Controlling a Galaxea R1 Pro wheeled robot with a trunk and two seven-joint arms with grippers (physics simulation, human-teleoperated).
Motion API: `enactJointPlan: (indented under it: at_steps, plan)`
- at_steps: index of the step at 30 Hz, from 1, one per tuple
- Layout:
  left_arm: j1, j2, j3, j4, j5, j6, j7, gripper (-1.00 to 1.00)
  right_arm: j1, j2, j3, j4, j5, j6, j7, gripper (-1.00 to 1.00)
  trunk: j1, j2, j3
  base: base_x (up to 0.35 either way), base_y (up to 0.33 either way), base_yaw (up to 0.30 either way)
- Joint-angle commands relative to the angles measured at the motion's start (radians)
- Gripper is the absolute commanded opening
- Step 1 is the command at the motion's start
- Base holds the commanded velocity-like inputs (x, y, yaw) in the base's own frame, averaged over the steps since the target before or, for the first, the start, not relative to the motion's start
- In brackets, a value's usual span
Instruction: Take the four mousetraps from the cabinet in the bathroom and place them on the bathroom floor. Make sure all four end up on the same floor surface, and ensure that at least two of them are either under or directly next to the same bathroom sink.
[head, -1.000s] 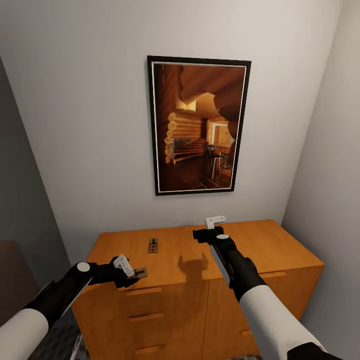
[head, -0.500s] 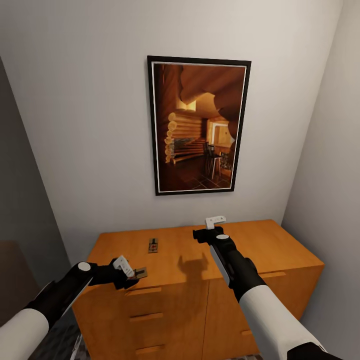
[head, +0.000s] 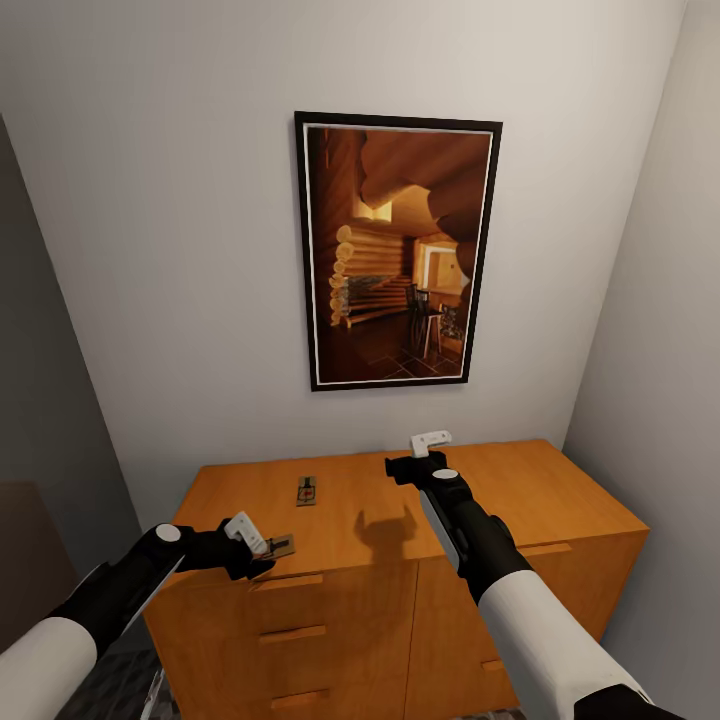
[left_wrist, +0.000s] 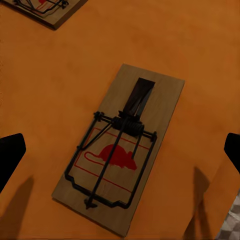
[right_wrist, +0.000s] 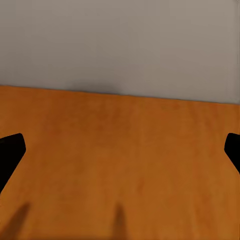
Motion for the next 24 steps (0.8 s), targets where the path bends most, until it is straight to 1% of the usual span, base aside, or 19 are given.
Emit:
enactJointPlan:
  at_steps: [1, 14, 21, 24]
  plan:
    - [-0.001, 0.001, -0.001, -0.002, -0.003, 0.006, -0.003, 1.00, -0.001, 0.000, 0.002, -0.001, 0.002, 0.006, -0.005, 1.00, 0.000, -0.001, -0.002, 0.000, 0.000, 0.000]
    - [-0.001, 0.000, -0.001, -0.003, -0.002, 0.006, -0.002, 1.00, -0.001, 0.000, 0.002, -0.001, -0.002, 0.004, -0.005, 1.00, 0.000, -0.001, -0.002, 0.000, 0.000, 0.000]
    - [-0.001, -0.002, -0.001, -0.003, -0.003, 0.006, -0.002, 1.00, -0.001, 0.000, 0.002, -0.001, -0.003, 0.004, -0.005, 1.00, 0.027, -0.050, -0.024, 0.000, 0.000, 0.000]
    - [-0.001, -0.002, 0.000, -0.004, -0.003, 0.007, -0.002, 1.00, -0.001, 0.000, 0.002, -0.001, -0.003, 0.004, -0.005, 1.00, 0.027, -0.050, -0.024, 0.000, 0.000, 0.000]
